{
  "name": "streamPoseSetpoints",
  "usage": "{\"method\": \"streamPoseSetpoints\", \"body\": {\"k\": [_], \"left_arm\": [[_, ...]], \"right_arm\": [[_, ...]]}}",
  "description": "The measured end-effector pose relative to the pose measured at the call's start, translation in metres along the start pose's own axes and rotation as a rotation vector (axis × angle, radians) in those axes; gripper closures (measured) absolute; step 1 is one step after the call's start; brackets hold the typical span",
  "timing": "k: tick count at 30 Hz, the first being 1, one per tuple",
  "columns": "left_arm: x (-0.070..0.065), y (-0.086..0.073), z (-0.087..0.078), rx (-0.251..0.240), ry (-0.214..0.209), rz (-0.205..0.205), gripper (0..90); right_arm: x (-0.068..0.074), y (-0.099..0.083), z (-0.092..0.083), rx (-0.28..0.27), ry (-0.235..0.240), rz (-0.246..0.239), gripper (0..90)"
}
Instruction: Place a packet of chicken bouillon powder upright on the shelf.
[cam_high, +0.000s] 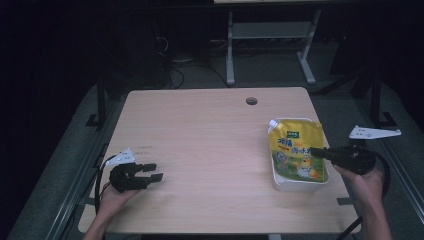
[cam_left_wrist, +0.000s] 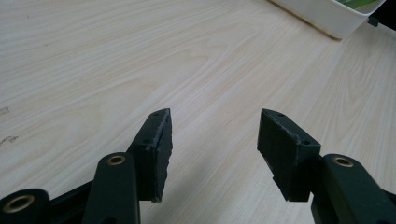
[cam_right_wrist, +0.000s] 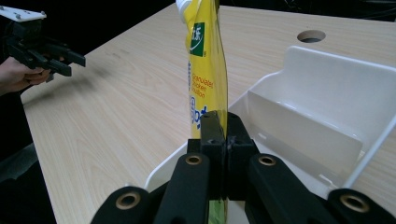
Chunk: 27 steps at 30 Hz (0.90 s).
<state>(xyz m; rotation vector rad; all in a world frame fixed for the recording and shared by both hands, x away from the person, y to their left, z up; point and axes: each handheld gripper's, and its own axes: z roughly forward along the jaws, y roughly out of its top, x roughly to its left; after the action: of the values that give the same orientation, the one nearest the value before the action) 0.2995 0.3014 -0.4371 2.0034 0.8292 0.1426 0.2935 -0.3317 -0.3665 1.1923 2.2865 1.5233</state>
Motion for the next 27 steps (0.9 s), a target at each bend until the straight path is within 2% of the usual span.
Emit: {"method": "streamPoseSetpoints", "body": {"k": [10,21,27], "left_arm": [[0.000,0.000,0.000,0.001,0.003,0.001,44.6],[0.002,-0.001,-0.002,-0.005,0.014,-0.013,43.5],[0.003,-0.001,-0.002,-0.004,0.017,-0.016,42.6]], "right_arm": [[0.001,0.000,-0.002,0.017,-0.014,-0.010,87.2],[-0.004,-0.012,-0.006,0.015,-0.032,0.013,87.7],[-0.009,-0.021,-0.007,-0.003,-0.032,0.041,88.1]]}}
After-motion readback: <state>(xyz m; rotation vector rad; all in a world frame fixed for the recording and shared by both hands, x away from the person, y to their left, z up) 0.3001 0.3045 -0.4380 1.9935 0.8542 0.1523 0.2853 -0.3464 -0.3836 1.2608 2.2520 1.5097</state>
